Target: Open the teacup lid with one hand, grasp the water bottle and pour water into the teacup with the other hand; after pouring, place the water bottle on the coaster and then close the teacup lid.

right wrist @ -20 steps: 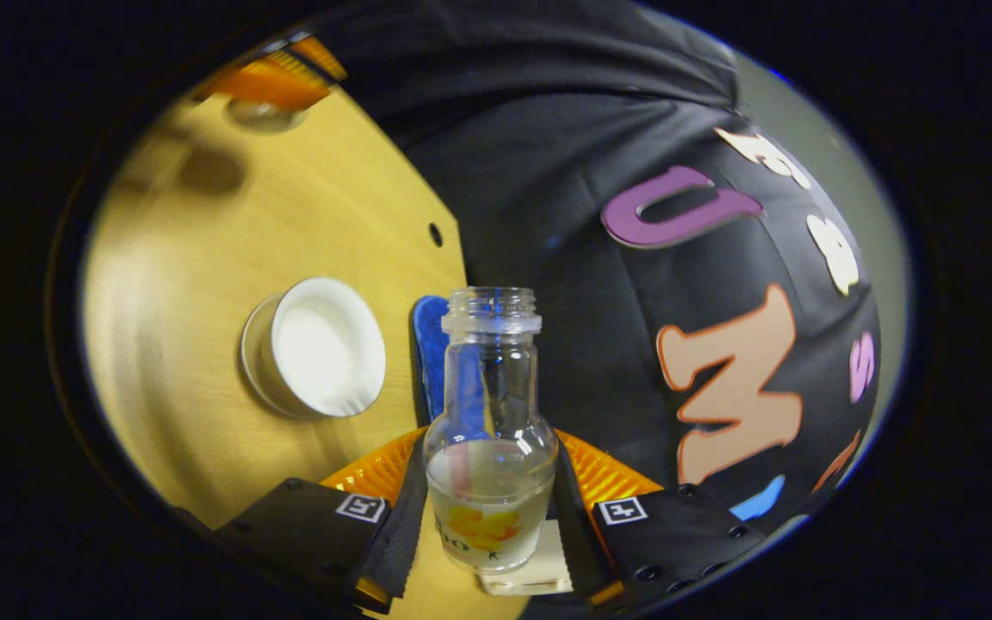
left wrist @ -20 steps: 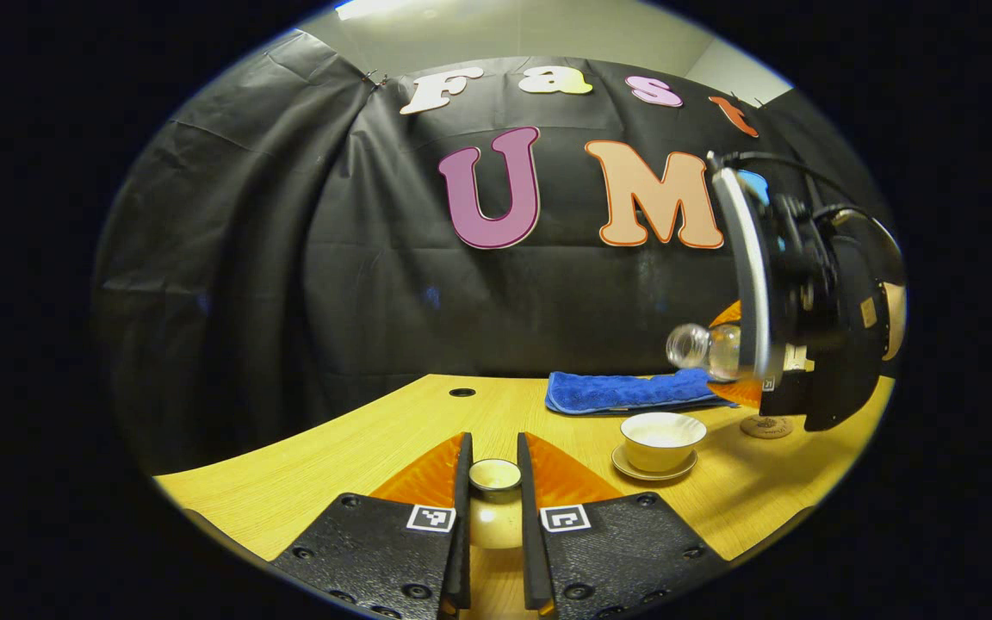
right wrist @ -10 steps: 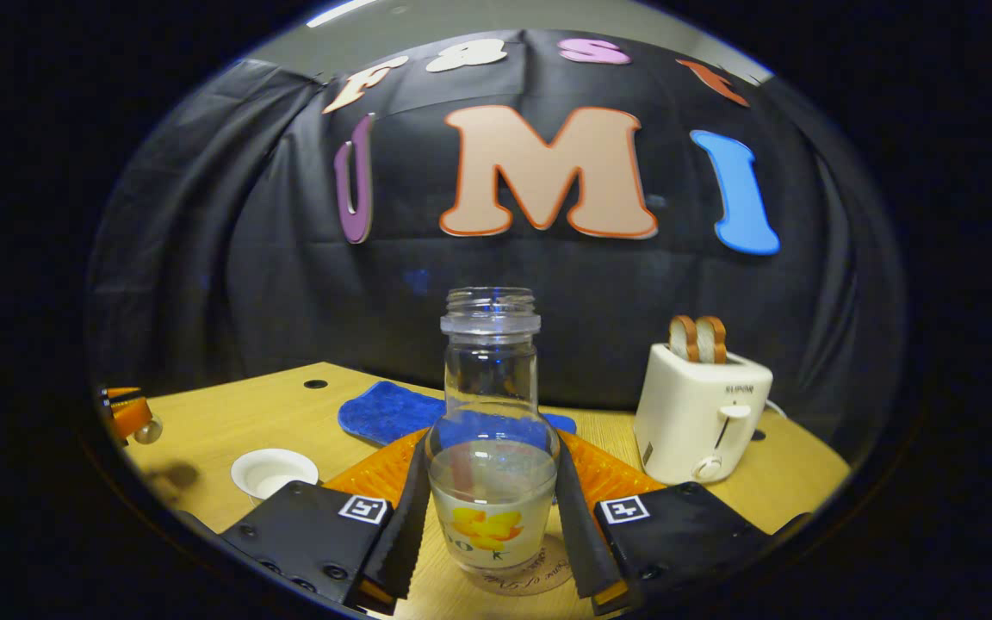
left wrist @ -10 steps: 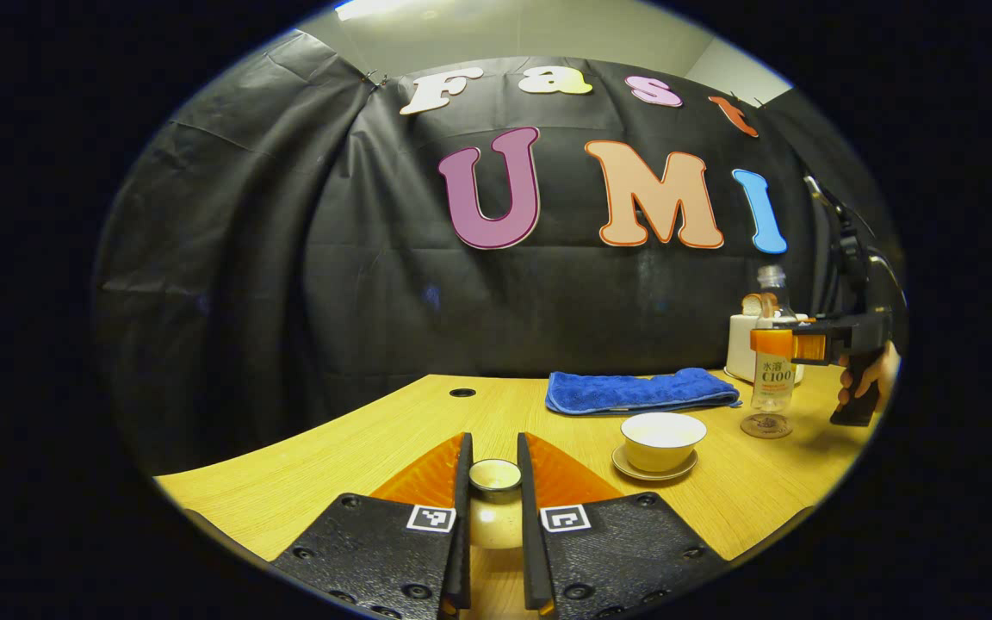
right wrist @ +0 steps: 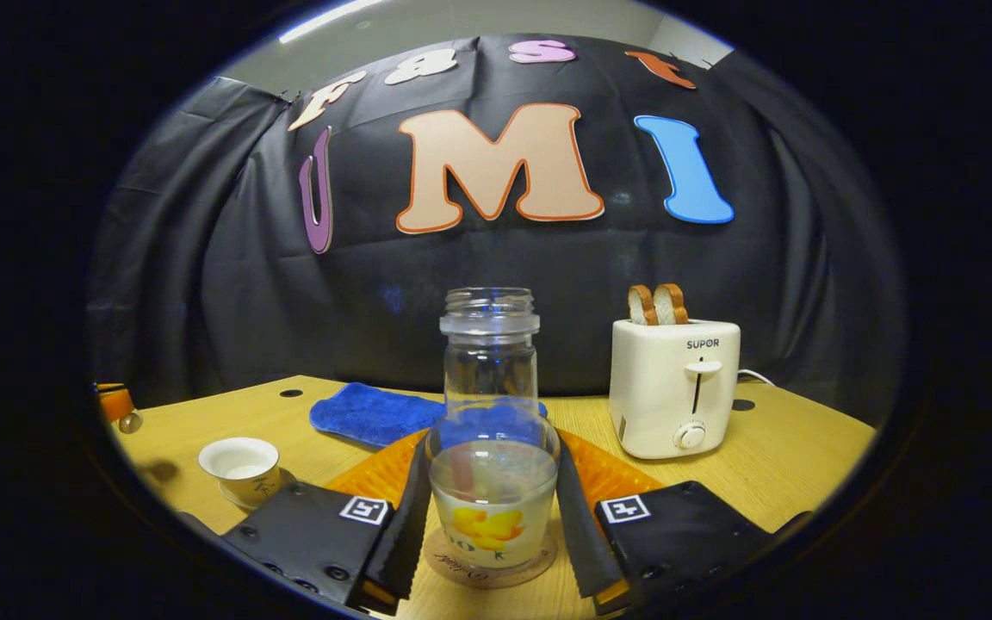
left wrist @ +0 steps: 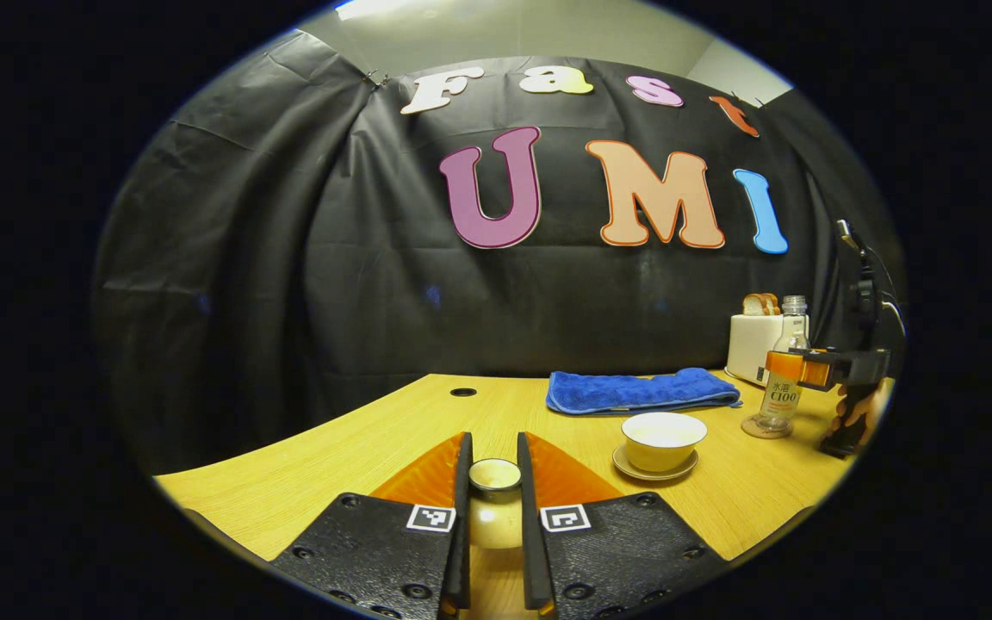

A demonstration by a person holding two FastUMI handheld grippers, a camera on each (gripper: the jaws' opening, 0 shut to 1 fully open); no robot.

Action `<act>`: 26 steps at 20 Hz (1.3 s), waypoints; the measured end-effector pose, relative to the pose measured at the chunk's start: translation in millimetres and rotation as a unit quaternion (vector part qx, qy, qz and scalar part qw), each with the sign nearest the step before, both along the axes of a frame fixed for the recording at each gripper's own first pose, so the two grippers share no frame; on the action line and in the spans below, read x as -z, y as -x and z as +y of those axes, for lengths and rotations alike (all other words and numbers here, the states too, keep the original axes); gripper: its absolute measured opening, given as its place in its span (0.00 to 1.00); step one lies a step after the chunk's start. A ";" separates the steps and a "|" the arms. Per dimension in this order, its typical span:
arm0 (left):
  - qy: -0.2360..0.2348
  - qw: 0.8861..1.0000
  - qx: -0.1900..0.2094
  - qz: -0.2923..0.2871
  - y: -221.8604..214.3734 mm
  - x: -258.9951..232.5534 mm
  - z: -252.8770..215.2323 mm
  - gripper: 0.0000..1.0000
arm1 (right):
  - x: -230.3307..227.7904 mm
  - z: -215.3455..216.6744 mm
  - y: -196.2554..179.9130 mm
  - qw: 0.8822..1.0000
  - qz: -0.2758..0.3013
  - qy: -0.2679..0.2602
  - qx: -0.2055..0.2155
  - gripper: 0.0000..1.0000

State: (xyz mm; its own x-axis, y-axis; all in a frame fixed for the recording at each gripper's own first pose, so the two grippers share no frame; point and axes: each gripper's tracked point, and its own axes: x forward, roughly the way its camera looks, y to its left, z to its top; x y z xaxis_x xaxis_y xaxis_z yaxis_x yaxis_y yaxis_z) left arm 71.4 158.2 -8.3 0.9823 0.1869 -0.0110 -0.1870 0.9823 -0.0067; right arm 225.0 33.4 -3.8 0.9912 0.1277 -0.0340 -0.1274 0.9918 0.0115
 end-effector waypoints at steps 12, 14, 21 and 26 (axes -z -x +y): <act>0.000 1.000 -0.002 0.000 -0.1 0.0 0.6 0.21 | -0.1 -11.3 4.7 0.999 -0.011 0.007 0.031 0.82; 0.001 1.000 -0.002 0.001 0.8 0.0 0.4 0.22 | 1.4 -17.2 9.0 0.999 -0.011 0.007 0.046 0.93; 0.003 1.000 0.019 0.000 -0.6 -0.4 -14.8 0.21 | -2.1 -21.3 31.0 0.998 -0.014 0.009 0.056 0.94; 0.004 0.998 0.066 -0.001 -28.2 -0.2 -45.8 0.21 | -2.4 -26.6 67.9 0.999 -0.014 0.007 0.040 0.99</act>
State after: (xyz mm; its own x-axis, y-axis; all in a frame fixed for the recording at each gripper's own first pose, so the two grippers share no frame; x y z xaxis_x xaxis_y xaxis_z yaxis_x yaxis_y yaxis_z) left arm 99.7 112.3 -8.1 0.9984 0.0559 -0.0102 -0.0561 0.9983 -0.0152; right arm 157.0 6.9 -1.4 0.9988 0.0476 -0.0073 -0.0476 0.9989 -0.0040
